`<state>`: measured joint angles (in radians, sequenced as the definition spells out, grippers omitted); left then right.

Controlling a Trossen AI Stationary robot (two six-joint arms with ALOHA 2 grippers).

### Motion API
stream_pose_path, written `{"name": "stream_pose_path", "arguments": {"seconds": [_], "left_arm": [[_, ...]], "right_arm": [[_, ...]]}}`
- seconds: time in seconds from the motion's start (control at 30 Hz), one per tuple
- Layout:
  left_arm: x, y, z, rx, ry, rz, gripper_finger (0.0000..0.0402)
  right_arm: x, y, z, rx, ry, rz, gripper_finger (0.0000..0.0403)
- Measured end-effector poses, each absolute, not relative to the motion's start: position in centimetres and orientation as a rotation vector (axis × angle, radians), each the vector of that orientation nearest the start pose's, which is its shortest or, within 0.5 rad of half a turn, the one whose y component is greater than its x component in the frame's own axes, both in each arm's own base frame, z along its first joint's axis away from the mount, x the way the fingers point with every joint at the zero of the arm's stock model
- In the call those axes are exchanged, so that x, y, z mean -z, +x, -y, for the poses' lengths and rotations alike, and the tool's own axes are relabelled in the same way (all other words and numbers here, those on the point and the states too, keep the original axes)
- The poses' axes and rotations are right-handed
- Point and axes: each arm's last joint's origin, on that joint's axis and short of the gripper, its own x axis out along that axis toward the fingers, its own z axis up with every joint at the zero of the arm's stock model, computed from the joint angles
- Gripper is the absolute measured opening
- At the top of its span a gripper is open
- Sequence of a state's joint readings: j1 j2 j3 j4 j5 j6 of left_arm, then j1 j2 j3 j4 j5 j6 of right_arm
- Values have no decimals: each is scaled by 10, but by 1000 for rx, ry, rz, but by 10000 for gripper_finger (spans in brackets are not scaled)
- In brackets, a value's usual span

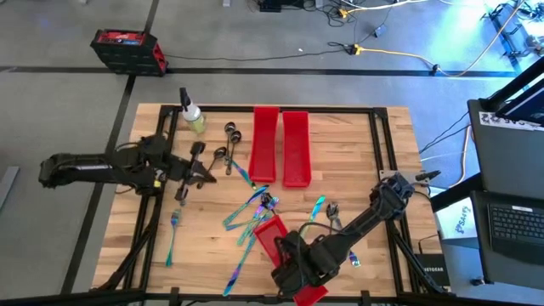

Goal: Sort silverware
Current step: Move the bottom red silverware bin to the top right of the table

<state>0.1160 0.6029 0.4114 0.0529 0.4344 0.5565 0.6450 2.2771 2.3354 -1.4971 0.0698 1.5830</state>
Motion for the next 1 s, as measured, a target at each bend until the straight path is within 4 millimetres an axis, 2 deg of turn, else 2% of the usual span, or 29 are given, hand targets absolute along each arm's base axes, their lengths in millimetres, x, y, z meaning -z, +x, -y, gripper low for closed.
{"name": "stream_pose_path", "arguments": {"seconds": [0.2, 0.33, 0.53, 1.0], "left_arm": [[-244, 168, 11, 404, 545, -50, 0], [-238, 175, 19, 452, 562, -72, 0], [-234, 177, 25, 477, 564, -83, 0], [-235, 177, 25, 441, 499, -104, 0]], "right_arm": [[-279, 354, -264, 731, 799, -1302, 81], [-267, 352, -264, 771, 767, -1341, 81], [-259, 354, -258, 781, 745, -1382, 81], [-259, 370, -228, 774, 710, -1442, 81]]}}
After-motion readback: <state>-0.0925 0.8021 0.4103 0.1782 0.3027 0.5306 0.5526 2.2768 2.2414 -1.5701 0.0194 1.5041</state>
